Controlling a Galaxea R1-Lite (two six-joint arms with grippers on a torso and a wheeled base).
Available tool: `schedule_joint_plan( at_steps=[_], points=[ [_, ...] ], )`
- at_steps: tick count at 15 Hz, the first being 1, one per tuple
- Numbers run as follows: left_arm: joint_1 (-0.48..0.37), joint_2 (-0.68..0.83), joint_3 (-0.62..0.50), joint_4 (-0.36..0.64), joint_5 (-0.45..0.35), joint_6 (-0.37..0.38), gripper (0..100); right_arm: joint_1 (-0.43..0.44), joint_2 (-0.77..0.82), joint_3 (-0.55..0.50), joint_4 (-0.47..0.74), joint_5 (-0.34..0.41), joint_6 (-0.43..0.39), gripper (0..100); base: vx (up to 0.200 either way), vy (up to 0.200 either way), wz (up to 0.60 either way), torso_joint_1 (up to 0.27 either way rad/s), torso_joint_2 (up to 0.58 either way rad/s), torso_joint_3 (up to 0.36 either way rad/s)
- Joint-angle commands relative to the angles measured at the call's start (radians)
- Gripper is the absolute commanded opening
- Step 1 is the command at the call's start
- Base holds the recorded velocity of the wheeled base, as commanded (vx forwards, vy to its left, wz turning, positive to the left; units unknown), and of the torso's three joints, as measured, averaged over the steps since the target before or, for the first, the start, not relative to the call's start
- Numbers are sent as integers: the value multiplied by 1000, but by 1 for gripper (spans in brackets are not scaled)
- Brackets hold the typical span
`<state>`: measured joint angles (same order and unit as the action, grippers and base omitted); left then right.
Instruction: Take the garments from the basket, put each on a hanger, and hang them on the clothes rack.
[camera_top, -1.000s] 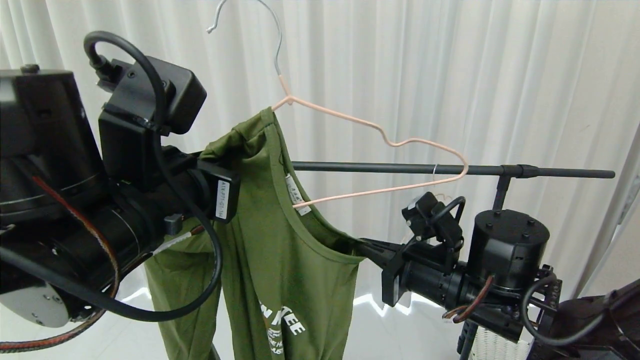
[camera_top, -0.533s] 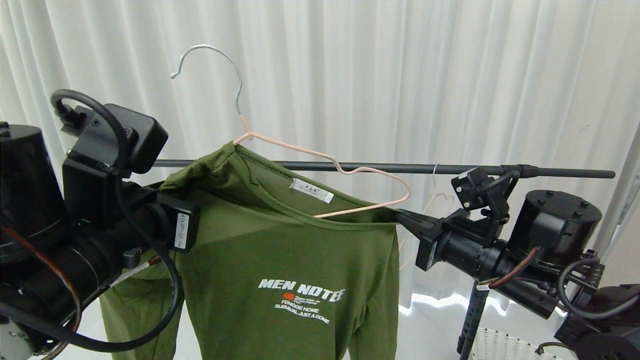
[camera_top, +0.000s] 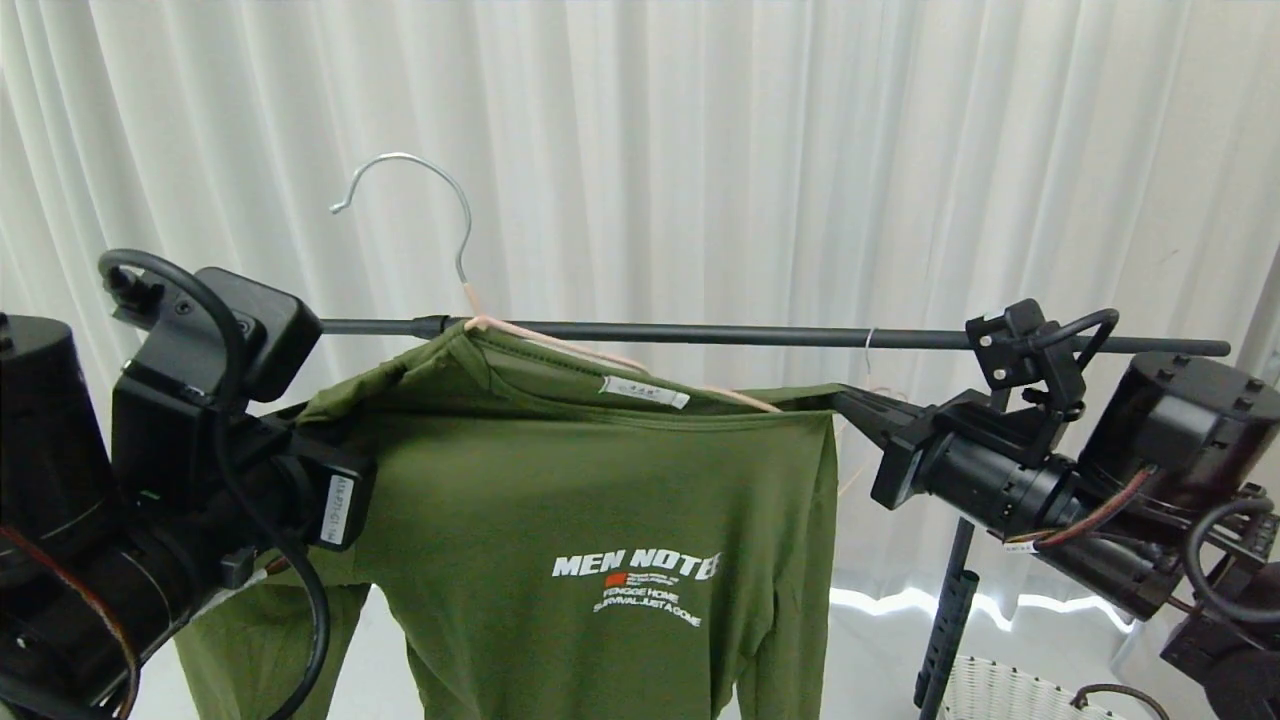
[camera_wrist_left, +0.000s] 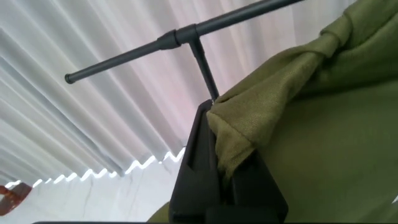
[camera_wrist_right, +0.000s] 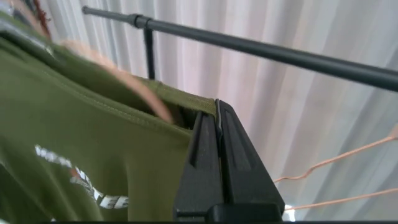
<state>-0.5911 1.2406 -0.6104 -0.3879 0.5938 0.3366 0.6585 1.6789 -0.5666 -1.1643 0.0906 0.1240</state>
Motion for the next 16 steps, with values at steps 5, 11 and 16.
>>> schedule_joint_plan(
  at_steps=[5,11,16],
  points=[
    [22,-15,35,0,-2,53,0,0,-81,60,0,9,-1,0,0,0,0,0,0,0],
    [2,-13,32,-19,-9,33,0,46,-153,80,29,50,-23,100,0,0,0,0,0,0],
    [-58,37,-14,-37,-9,25,0,66,-143,39,63,61,-178,100,0,0,0,0,0,0]
  ],
)
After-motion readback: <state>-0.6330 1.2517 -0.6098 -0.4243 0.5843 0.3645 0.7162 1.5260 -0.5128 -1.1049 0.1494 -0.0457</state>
